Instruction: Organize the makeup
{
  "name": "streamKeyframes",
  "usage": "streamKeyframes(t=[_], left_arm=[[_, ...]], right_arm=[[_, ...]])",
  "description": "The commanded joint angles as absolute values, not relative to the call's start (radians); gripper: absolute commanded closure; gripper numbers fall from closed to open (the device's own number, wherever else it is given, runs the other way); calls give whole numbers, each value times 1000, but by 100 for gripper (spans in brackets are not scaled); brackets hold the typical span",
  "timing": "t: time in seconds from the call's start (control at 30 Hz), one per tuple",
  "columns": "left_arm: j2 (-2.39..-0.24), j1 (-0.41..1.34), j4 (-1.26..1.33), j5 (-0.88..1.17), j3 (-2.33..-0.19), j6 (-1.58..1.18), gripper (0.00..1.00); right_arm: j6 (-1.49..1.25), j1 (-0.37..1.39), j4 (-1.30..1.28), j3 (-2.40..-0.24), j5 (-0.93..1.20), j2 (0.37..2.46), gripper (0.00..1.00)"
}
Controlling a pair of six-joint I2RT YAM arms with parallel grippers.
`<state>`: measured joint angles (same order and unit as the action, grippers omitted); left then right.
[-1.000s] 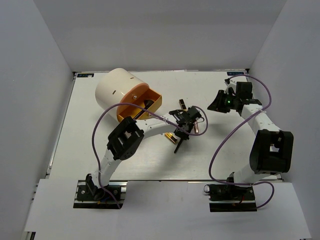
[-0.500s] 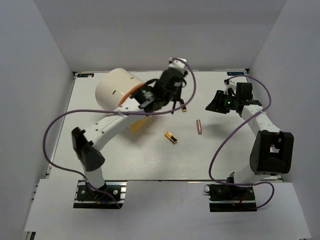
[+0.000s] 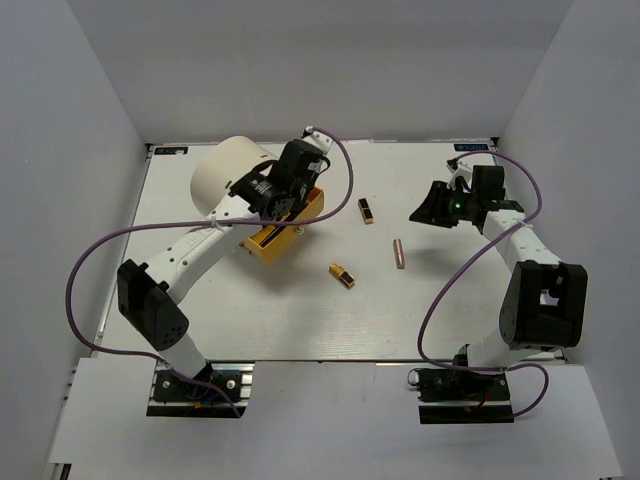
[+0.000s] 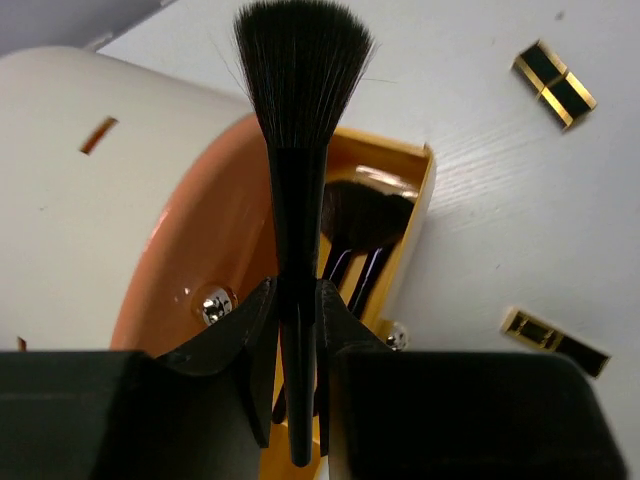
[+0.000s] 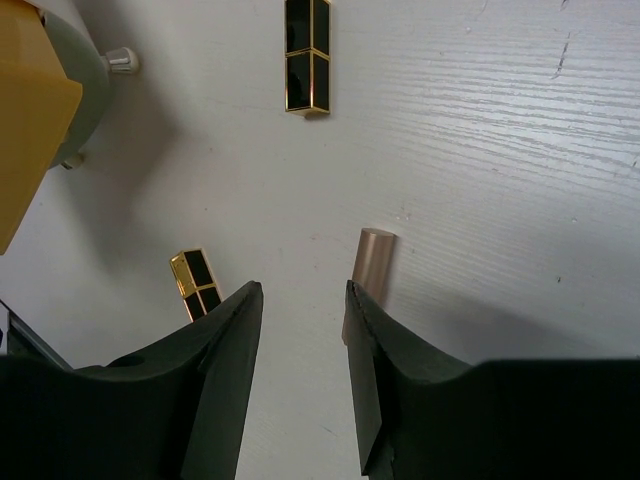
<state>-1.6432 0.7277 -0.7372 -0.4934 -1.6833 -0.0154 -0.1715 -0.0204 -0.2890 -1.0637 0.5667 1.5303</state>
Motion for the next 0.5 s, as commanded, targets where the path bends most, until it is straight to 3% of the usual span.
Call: streamKeyframes(t=[0.0,0.13,0.2,0.27,0.3,0.33,0.4,0.47], left_arm=[[-1557,716,-687,-463,-1623,72,93],[-1546,693,-663,-482,-1557,84,93],[-1545,683,-653,-482,-1543,87,87],[-1543,683,-655,-477,-1533,87,71],[-1540,683,-657,-476,-1529,84,53],[-1539,683,-657,-474,-1529,81,46],[-1522,683,-654,-472,-1528,72,33],[-1513,683,-653,-471,-1546,61,30]], right_arm=[[-156,-23,-275,-1057,597,1517,55],[-155,-23,-278,-1057,601,1519,55],[-155,-23,-278,-1058,609,1520,54],[-155,-21,-279,-1062,617,1522,53],[-152,-21,-279,-1060,623,1523,52],[-147,-20,-278,-1061,629,1522,50],[-133,-18,-279,-1063,647,1522,47],[-123,-17,-278,-1062,661,1522,46]])
